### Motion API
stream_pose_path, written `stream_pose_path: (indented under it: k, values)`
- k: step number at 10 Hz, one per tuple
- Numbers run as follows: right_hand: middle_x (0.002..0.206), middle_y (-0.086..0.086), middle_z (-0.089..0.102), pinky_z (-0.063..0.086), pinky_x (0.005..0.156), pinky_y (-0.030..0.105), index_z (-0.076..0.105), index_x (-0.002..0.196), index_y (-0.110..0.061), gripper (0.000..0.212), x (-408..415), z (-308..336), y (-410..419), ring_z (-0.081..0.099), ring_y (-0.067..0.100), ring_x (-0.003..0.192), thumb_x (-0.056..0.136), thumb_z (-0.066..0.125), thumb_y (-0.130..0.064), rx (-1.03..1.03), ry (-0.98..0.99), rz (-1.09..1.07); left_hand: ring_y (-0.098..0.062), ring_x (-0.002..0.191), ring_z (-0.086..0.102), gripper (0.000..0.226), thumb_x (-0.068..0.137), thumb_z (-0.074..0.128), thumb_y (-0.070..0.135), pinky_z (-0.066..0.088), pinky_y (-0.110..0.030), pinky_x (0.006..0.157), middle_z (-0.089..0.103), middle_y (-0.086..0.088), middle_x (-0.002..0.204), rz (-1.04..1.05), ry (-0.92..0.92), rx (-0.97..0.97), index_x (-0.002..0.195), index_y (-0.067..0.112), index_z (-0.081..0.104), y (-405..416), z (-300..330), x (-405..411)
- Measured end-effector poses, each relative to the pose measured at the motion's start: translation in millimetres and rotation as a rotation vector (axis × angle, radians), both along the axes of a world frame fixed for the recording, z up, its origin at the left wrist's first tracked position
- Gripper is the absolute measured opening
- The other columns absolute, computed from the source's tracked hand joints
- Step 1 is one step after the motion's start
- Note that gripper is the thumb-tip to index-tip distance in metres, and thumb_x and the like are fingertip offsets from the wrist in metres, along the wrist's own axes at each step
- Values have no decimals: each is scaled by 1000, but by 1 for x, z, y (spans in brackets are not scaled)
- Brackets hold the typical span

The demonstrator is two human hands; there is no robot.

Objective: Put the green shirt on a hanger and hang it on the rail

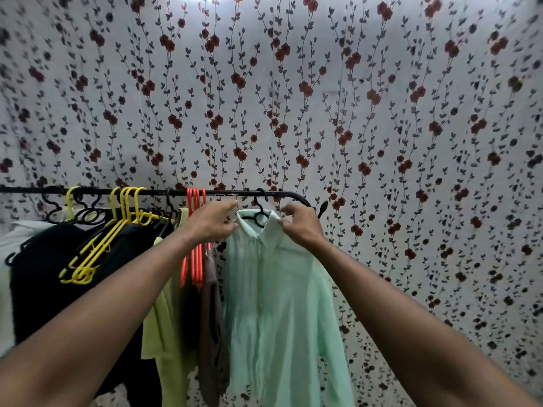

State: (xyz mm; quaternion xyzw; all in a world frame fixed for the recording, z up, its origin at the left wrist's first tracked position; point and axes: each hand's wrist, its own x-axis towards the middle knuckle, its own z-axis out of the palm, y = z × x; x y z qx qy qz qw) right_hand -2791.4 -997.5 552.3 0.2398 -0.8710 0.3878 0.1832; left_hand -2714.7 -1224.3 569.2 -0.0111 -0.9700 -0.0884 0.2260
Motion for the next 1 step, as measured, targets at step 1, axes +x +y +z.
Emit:
stream_pose_path:
  k: [1]
  values:
    - [137, 5, 66, 52, 105, 41, 62, 134, -12, 46, 40, 11, 19, 63, 21, 122, 90, 75, -20, -19, 50, 40, -16, 101, 61, 73, 92, 70, 28, 49, -25, 86, 60, 0, 133, -15, 34, -25, 155, 13, 36, 6, 15, 40]
